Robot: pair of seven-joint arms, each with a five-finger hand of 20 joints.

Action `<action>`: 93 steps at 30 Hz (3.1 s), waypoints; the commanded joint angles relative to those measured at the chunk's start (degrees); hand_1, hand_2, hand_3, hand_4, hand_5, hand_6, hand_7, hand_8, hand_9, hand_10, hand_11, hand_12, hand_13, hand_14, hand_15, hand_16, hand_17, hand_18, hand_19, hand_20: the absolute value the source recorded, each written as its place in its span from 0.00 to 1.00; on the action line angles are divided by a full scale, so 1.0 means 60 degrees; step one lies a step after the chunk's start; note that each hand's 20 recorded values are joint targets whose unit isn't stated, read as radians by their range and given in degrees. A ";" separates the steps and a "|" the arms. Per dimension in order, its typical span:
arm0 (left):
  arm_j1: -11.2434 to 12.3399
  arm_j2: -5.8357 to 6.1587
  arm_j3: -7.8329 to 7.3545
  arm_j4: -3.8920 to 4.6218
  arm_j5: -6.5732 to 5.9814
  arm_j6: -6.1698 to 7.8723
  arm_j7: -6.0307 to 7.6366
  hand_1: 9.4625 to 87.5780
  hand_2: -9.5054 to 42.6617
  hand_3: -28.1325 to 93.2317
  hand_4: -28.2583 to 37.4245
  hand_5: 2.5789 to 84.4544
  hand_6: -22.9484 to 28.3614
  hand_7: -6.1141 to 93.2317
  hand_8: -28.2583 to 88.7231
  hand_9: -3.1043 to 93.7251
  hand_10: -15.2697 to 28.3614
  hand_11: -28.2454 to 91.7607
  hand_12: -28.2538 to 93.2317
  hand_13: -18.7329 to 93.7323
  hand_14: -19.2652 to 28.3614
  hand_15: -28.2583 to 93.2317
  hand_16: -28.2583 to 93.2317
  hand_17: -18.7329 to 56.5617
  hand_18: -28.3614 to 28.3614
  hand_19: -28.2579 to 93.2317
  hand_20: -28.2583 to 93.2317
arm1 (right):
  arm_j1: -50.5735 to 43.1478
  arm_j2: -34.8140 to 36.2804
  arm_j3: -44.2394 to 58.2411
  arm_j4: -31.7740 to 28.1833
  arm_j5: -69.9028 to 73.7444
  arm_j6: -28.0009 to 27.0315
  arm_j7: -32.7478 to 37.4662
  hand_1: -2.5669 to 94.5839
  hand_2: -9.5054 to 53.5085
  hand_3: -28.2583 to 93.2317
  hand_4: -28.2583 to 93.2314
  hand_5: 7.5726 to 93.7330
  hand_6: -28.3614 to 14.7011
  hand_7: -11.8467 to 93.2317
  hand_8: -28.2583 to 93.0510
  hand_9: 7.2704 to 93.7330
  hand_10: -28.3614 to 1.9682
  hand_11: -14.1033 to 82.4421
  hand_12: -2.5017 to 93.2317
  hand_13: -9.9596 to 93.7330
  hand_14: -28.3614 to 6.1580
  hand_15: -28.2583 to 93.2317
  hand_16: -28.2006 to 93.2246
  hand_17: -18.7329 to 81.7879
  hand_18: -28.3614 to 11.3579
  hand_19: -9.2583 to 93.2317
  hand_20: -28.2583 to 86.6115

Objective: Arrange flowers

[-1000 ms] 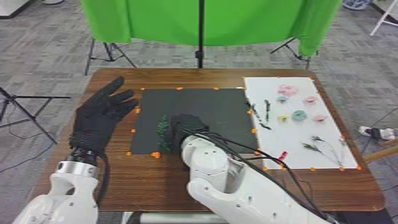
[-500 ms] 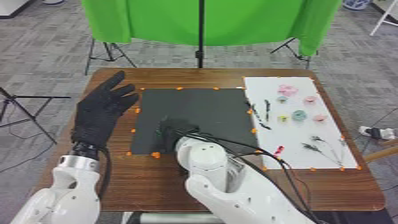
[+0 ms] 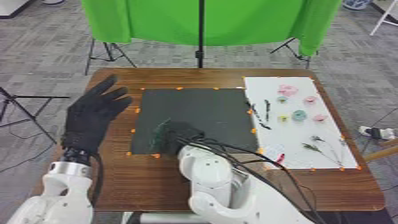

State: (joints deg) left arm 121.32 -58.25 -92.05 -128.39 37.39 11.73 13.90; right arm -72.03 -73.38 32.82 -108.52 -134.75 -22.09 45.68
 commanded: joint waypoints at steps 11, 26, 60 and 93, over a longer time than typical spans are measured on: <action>0.1100 0.0137 -0.0131 -0.0081 -0.0403 0.0465 0.0855 0.22 0.34 0.88 0.08 0.45 0.64 0.21 0.15 0.42 0.84 0.46 0.32 0.43 1.00 0.70 0.15 0.15 0.95 0.72 0.33 | -0.3913 0.5574 0.5941 -0.2488 0.1463 0.3464 0.2025 0.33 0.13 0.84 0.04 0.74 0.51 0.25 0.14 0.75 0.28 0.59 0.22 0.75 0.31 0.84 0.34 0.54 0.04 1.00 0.62; 0.1189 0.0010 -0.0108 -0.0102 -0.0365 0.0409 0.0890 0.22 0.34 0.88 0.08 0.45 0.64 0.21 0.15 0.43 0.84 0.47 0.32 0.43 1.00 0.70 0.15 0.15 0.95 0.71 0.33 | -0.6000 0.6298 0.7712 -0.2017 0.1499 0.3059 0.3007 0.36 0.08 0.86 0.03 0.67 0.51 0.24 0.14 0.68 0.25 0.59 0.20 0.70 0.30 0.85 0.32 0.49 0.04 1.00 0.58; 0.1247 -0.0131 -0.0188 -0.0142 -0.0290 0.0375 0.0661 0.22 0.34 0.88 0.09 0.45 0.64 0.21 0.15 0.43 0.84 0.47 0.32 0.43 1.00 0.70 0.15 0.15 0.95 0.71 0.33 | -0.4666 0.6039 0.6049 -0.2214 -0.0039 0.2875 0.2953 0.58 0.00 0.82 0.00 0.94 0.60 0.30 0.29 0.92 0.50 0.64 0.23 0.86 0.48 0.85 0.35 0.63 0.08 1.00 0.72; 0.1011 -0.0204 -0.0259 -0.0211 -0.0068 0.0383 0.0101 0.22 0.34 0.88 0.09 0.45 0.64 0.21 0.15 0.43 0.84 0.47 0.32 0.43 1.00 0.70 0.15 0.15 0.94 0.71 0.33 | 0.1585 0.0996 -0.0765 0.0915 0.0207 0.0545 0.1167 0.51 0.00 0.85 0.01 1.00 0.61 0.33 0.29 0.99 0.54 0.69 0.25 0.93 0.52 0.90 0.37 0.71 0.05 1.00 0.85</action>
State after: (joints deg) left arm 127.15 -59.05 -93.62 -129.38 36.53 14.04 15.39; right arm -64.41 -65.27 29.85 -104.87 -133.25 -18.70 52.07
